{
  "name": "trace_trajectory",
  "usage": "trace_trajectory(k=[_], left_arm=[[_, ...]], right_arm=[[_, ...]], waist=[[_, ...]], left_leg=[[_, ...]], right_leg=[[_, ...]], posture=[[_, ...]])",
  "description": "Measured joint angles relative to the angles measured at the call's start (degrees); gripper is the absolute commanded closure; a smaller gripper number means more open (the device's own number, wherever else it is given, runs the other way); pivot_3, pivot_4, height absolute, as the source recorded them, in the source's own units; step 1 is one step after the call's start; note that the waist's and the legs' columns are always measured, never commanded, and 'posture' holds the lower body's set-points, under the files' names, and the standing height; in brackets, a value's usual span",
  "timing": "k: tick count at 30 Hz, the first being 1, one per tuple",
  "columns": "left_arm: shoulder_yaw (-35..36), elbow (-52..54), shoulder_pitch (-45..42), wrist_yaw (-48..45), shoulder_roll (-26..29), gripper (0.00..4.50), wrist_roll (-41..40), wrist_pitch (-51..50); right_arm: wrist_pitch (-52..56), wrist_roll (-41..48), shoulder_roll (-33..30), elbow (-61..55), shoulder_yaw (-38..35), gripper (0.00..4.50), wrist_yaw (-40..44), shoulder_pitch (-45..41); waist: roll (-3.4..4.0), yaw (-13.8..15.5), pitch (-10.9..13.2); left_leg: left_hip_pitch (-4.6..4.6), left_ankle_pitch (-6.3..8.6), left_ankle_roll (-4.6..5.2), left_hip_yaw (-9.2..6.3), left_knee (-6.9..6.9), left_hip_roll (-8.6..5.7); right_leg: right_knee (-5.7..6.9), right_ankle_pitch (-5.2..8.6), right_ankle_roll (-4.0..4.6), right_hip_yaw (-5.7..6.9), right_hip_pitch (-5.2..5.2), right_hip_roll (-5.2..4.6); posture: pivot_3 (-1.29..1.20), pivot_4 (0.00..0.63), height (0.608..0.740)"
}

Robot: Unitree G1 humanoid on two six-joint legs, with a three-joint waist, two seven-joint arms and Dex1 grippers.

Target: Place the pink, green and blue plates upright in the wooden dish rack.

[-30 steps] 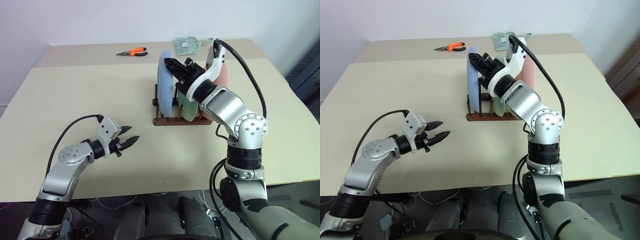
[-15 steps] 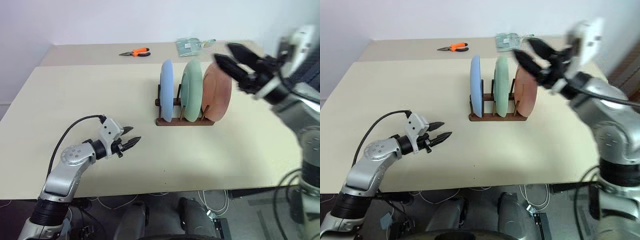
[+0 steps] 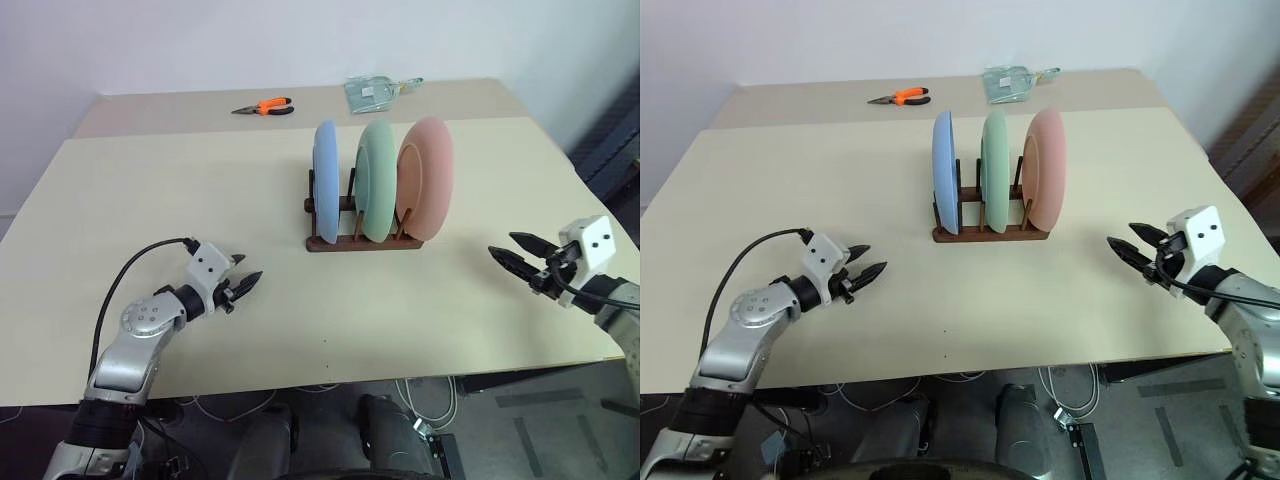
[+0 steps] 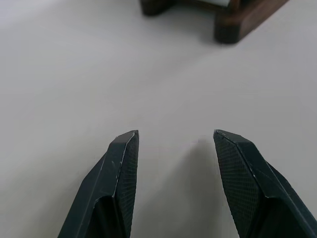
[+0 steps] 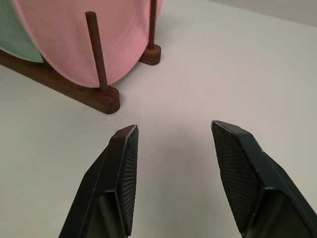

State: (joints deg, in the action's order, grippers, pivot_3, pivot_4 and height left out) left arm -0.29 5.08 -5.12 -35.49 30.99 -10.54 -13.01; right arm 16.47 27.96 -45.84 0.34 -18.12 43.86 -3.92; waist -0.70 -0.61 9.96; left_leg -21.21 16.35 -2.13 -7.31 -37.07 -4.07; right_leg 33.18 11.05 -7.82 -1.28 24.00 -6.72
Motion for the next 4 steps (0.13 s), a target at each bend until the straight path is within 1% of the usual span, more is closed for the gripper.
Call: trace_trajectory(k=[1, 4], left_arm=[[0.05, 0.43, 0.38, 0.52, -0.12, 2.04, 0.06, 0.01], [0.18, 1.56, 1.24, 1.44, -0.3, 2.04, 0.08, -0.21]], right_arm=[[-0.67, -0.78, 0.2, 0.8, 0.83, 2.15, 0.41, -0.76], [-2.39, -2.25, 0.42, 2.48, 1.72, 2.15, 1.51, -2.54]], waist=[[-0.01, 0.13, 0.0], [-0.01, 0.61, 0.0]], left_leg=[[-0.03, 0.0, 0.0, -0.02, -0.02, -0.02], [-0.05, 0.0, 0.0, -0.03, -0.07, -0.05]], right_leg=[[-0.01, -0.08, 0.13, 0.0, 0.0, -0.02], [-0.02, -0.09, 0.14, 0.0, -0.02, -0.04]], posture=[[0.0, 0.15, 0.74], [0.0, 0.15, 0.74]])
